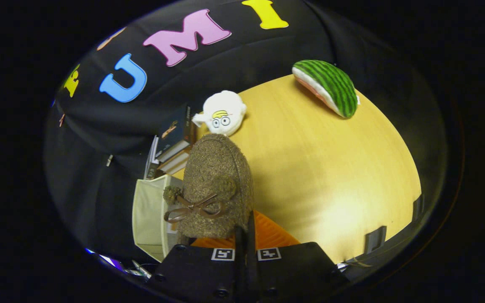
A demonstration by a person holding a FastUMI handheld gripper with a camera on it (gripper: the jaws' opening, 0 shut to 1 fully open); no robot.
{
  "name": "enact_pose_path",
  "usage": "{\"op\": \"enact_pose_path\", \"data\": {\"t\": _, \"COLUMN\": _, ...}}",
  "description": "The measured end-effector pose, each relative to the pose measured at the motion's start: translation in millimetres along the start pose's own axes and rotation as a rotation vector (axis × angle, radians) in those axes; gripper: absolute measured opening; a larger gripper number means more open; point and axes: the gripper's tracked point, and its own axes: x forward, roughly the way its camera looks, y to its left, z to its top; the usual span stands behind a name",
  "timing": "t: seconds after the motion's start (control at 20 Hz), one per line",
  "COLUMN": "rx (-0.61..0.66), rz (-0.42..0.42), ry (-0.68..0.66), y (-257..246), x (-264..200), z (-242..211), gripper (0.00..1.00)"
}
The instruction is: Open the storage box then place both shoes into the box .Put the left shoe in first, then the right shoe, with the right side of both shoes facing outward in a uniform manner.
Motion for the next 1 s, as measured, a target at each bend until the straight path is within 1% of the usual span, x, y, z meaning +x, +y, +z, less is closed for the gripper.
{"op": "enact_pose_path", "data": {"t": 0.1, "rx": 0.038, "rz": 0.06, "ry": -0.005, "y": 45, "x": -6, "z": -7, "gripper": 0.05}}
{"op": "enact_pose_path", "data": {"t": 0.2, "rx": 0.048, "rz": 0.104, "ry": -0.036, "y": 84, "x": -5, "z": -7, "gripper": 0.05}}
{"op": "enact_pose_path", "data": {"t": 0.3, "rx": 0.05, "rz": 0.123, "ry": -0.06, "y": 115, "x": 0, "z": -11, "gripper": 0.05}}
{"op": "enact_pose_path", "data": {"t": 0.45, "rx": 0.053, "rz": 0.129, "ry": -0.06, "y": 149, "x": 12, "z": -26, "gripper": 0.05}}
{"op": "enact_pose_path", "data": {"t": 0.55, "rx": 0.046, "rz": 0.116, "ry": -0.058, "y": 159, "x": 26, "z": -36, "gripper": 0.05}}
{"op": "enact_pose_path", "data": {"t": 0.75, "rx": 0.012, "rz": 0.046, "ry": -0.035, "y": 160, "x": 49, "z": -56, "gripper": 0.05}}
{"op": "enact_pose_path", "data": {"t": 0.85, "rx": 0.001, "rz": 0.032, "ry": -0.03, "y": 161, "x": 53, "z": -60, "gripper": 0.05}}
{"op": "enact_pose_path", "data": {"t": 1.0, "rx": 0.018, "rz": 0.023, "ry": -0.023, "y": 163, "x": 57, "z": -64, "gripper": 0.05}}
